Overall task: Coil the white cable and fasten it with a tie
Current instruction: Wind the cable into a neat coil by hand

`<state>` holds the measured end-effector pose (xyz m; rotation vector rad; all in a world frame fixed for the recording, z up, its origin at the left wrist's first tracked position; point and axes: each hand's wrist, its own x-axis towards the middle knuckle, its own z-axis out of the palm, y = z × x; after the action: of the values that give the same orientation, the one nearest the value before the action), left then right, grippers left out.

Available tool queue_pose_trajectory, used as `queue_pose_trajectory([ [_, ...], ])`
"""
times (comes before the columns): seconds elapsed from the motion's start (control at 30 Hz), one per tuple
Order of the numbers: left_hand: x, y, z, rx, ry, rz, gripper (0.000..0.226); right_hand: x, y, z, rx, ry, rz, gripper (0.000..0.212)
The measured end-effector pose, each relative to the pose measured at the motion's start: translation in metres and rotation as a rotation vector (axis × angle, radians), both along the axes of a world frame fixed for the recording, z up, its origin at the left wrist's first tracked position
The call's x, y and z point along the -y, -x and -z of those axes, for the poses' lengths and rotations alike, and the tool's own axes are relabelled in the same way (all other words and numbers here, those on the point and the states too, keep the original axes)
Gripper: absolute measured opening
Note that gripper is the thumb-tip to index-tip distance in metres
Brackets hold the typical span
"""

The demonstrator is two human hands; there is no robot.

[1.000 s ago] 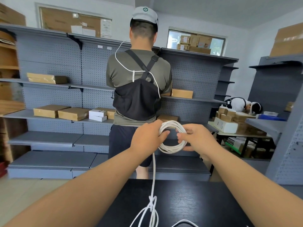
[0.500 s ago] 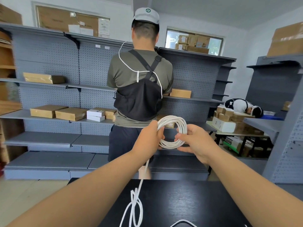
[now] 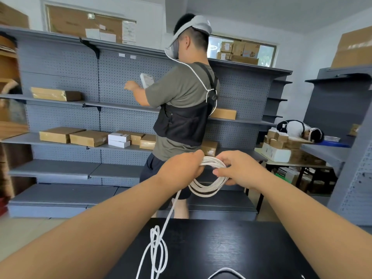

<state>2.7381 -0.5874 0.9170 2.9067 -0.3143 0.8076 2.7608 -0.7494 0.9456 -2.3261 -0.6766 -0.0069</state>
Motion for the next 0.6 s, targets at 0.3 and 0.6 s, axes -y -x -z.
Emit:
queue_pose_trajectory([
  [0.3, -0.002, 0.001, 0.017, -0.053, 0.706, 0.158, 0.01, 0.001, 0.001, 0.007, -0.194, -0.427, 0.07, 0.014],
  [0.6, 0.004, 0.001, 0.012, 0.023, 0.441, 0.061, 0.016, 0.005, 0.006, 0.012, -0.31, -0.442, 0.079, 0.01],
])
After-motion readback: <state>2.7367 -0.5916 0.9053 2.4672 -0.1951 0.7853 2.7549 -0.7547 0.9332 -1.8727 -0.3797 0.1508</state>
